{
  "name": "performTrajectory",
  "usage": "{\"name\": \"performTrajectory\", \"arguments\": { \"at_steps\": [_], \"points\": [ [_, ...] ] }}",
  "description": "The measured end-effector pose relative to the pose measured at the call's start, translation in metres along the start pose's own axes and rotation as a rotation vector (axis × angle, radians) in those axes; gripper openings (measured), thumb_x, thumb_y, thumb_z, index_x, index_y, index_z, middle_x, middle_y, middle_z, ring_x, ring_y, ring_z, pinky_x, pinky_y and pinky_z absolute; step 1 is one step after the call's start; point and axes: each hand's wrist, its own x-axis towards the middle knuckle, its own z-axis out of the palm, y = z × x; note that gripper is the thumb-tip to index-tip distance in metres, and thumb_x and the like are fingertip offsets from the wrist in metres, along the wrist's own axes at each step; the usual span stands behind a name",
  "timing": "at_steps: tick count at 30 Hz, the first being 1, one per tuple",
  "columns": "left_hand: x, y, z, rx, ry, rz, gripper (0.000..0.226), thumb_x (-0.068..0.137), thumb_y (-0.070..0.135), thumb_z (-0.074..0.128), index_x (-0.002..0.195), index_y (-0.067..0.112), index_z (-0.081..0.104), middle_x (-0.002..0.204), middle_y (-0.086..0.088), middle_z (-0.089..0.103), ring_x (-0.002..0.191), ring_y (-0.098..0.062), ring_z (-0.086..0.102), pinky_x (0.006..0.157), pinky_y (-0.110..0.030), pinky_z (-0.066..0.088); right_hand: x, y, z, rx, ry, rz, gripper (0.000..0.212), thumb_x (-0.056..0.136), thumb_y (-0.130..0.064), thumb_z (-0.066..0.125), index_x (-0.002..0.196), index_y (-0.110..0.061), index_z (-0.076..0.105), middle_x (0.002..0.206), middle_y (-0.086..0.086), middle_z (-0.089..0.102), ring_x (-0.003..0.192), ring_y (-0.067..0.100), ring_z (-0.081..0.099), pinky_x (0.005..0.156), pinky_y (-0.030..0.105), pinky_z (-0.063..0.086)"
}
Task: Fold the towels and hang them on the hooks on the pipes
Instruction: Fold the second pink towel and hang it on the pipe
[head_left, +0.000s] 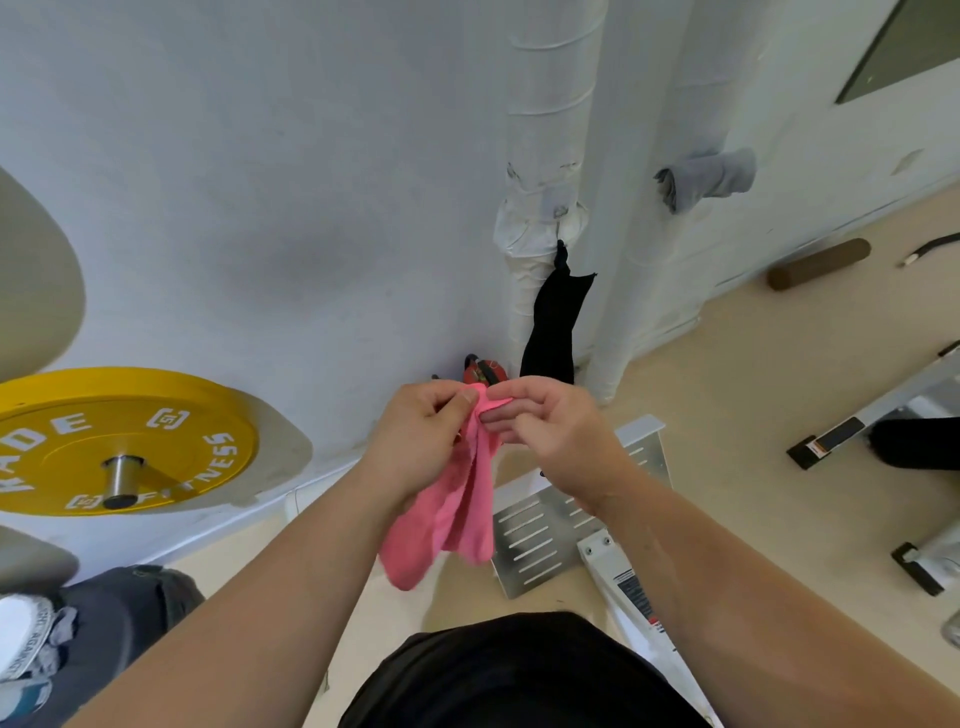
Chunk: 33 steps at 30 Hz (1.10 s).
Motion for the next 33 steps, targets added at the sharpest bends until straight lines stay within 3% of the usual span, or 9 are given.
{"name": "performTrajectory", "arguments": {
  "at_steps": [3, 5, 7, 10, 15, 18, 26, 30, 33],
  "points": [
    [-0.007, 0.004, -0.002, 0.001, -0.031, 0.023, 0.025, 0.101, 0.024, 0.06, 0.087, 0.024, 0.081, 0.082, -0.001, 0.076, 0.081, -0.027, 0.068, 0.08, -0.044, 0.055, 0.0, 0.001, -0.004, -0.079, 0.015, -0.061, 0.016, 0.093, 0.002, 0.064, 0.101, -0.006, 0.075, 0.077, 0.006, 0.076, 0.073, 0.013, 0.074, 0.067, 0.021, 0.056],
    [-0.012, 0.008, -0.002, -0.029, -0.023, 0.026, 0.02, 0.098, 0.019, 0.065, 0.088, 0.023, 0.083, 0.085, -0.005, 0.078, 0.088, -0.031, 0.071, 0.087, -0.05, 0.058, 0.001, 0.002, -0.005, -0.148, 0.057, -0.143, 0.009, 0.089, -0.004, 0.073, 0.093, -0.009, 0.078, 0.078, 0.004, 0.07, 0.066, 0.005, 0.065, 0.063, 0.019, 0.05],
    [-0.015, 0.012, -0.003, -0.083, -0.002, 0.008, 0.017, 0.095, 0.015, 0.069, 0.085, 0.02, 0.083, 0.084, -0.012, 0.077, 0.082, -0.03, 0.07, 0.087, -0.056, 0.057, 0.003, 0.003, -0.005, -0.245, 0.093, -0.212, 0.007, 0.085, -0.01, 0.079, 0.088, -0.016, 0.08, 0.09, -0.001, 0.06, 0.073, 0.0, 0.058, 0.068, 0.015, 0.046],
    [-0.018, 0.016, -0.005, -0.121, -0.008, 0.013, 0.018, 0.096, 0.012, 0.067, 0.085, 0.013, 0.082, 0.085, -0.028, 0.072, 0.074, -0.03, 0.064, 0.079, -0.061, 0.055, 0.004, -0.001, -0.009, -0.283, 0.069, -0.274, 0.006, 0.085, -0.011, 0.078, 0.086, -0.017, 0.079, 0.094, -0.002, 0.06, 0.082, 0.003, 0.059, 0.073, 0.016, 0.046],
    [-0.017, 0.018, -0.005, -0.161, -0.083, -0.003, 0.021, 0.101, 0.016, 0.06, 0.093, 0.012, 0.08, 0.094, -0.038, 0.065, 0.077, -0.036, 0.058, 0.076, -0.06, 0.052, 0.0, -0.009, -0.009, -0.12, -0.013, -0.244, 0.008, 0.088, -0.009, 0.076, 0.094, -0.014, 0.078, 0.079, 0.014, 0.073, 0.072, 0.039, 0.067, 0.071, 0.044, 0.06],
    [-0.016, 0.019, -0.001, -0.214, -0.084, -0.035, 0.023, 0.102, 0.014, 0.059, 0.093, 0.01, 0.079, 0.085, -0.036, 0.062, 0.079, -0.03, 0.05, 0.075, -0.048, 0.041, 0.0, -0.014, -0.009, -0.073, 0.02, -0.154, 0.02, 0.085, -0.005, 0.078, 0.102, -0.013, 0.07, 0.08, 0.011, 0.072, 0.069, 0.022, 0.068, 0.07, 0.031, 0.059],
    [-0.017, 0.024, -0.002, -0.24, -0.046, -0.028, 0.02, 0.098, 0.012, 0.063, 0.091, 0.009, 0.081, 0.084, -0.025, 0.068, 0.078, -0.027, 0.055, 0.079, -0.049, 0.047, -0.004, -0.025, -0.018, -0.132, -0.042, -0.232, 0.01, 0.084, 0.003, 0.076, 0.091, -0.003, 0.079, 0.077, -0.001, 0.075, 0.073, 0.002, 0.069, 0.071, 0.015, 0.051],
    [-0.015, 0.026, -0.005, -0.195, 0.027, 0.002, 0.016, 0.097, 0.012, 0.066, 0.095, 0.011, 0.082, 0.088, -0.011, 0.079, 0.08, -0.018, 0.068, 0.093, -0.05, 0.055, -0.004, -0.031, -0.021, -0.156, -0.14, -0.218, 0.017, 0.087, 0.005, 0.071, 0.092, -0.01, 0.078, 0.086, 0.006, 0.076, 0.083, 0.021, 0.073, 0.081, 0.032, 0.059],
    [-0.016, 0.026, -0.006, -0.183, 0.003, 0.019, 0.016, 0.095, 0.013, 0.068, 0.089, 0.014, 0.082, 0.09, -0.027, 0.073, 0.079, -0.026, 0.062, 0.09, -0.059, 0.053, -0.003, -0.034, -0.02, -0.166, -0.164, -0.18, 0.023, 0.082, 0.007, 0.076, 0.091, -0.014, 0.072, 0.08, 0.008, 0.072, 0.072, 0.018, 0.066, 0.075, 0.034, 0.057]
  ]
}}
